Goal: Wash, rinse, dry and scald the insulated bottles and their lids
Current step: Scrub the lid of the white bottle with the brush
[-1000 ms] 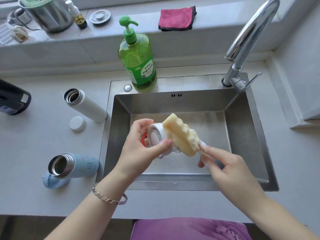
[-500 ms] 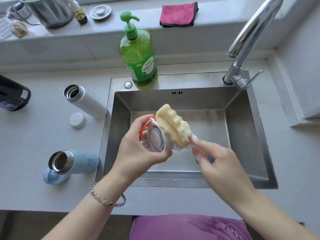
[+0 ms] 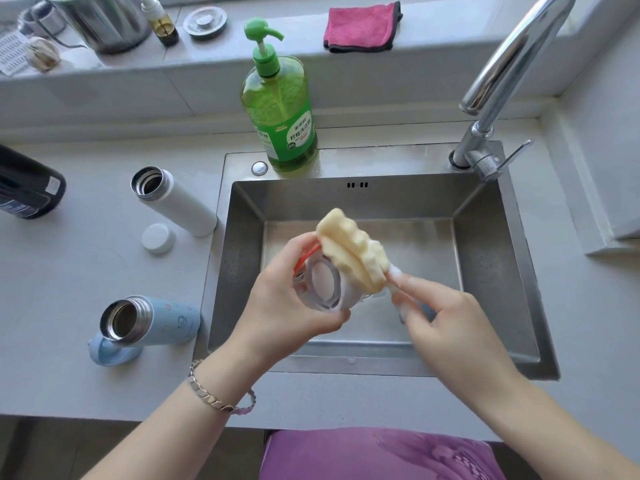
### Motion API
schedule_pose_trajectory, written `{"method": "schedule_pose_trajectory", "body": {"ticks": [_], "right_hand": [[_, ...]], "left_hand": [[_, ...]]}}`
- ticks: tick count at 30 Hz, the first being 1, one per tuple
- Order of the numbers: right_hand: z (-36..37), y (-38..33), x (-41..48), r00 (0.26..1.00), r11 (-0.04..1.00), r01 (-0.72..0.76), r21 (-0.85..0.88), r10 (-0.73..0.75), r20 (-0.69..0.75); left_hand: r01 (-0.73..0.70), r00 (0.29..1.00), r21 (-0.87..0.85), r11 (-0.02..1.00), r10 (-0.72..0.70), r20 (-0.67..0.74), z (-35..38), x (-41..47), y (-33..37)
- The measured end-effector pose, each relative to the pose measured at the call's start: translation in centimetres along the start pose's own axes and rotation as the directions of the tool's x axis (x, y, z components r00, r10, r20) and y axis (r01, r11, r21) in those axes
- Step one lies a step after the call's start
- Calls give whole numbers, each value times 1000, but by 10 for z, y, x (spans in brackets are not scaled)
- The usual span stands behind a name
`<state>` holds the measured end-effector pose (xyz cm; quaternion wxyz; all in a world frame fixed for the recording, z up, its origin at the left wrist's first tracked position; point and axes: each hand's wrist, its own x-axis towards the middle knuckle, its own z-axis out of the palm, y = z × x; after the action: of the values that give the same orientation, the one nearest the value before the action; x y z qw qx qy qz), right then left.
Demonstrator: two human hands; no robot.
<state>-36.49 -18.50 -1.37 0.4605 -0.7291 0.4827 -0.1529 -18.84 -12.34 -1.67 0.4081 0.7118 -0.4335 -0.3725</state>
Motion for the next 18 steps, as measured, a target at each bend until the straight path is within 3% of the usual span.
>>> {"method": "schedule_pose_trajectory", "body": {"ticks": [2,5,9,13,18], "right_hand": [[-3,3,6,997,997,-73,12,72,12],[-2,-9,-2,998,999,-15,37,13,57],[-5,0,10,993,994,-104,-16,105,49],[-7,-11,-3,998,1000,21,-7,-20,61],[-6,-6,1,999,999,-32,-39,33,25]], "left_hand": [[-7,1000,26,1000,6,25,0,-2,-2],[12,1000,10,1000,-12,9,1,-3,-5],[3,1000,40,999,-4,20,0,-4,-6],[32,999,-12,999,-32,-22,-3,-1,-7],[43,998,-67,997,-45,-35,0,-2,-7]]}}
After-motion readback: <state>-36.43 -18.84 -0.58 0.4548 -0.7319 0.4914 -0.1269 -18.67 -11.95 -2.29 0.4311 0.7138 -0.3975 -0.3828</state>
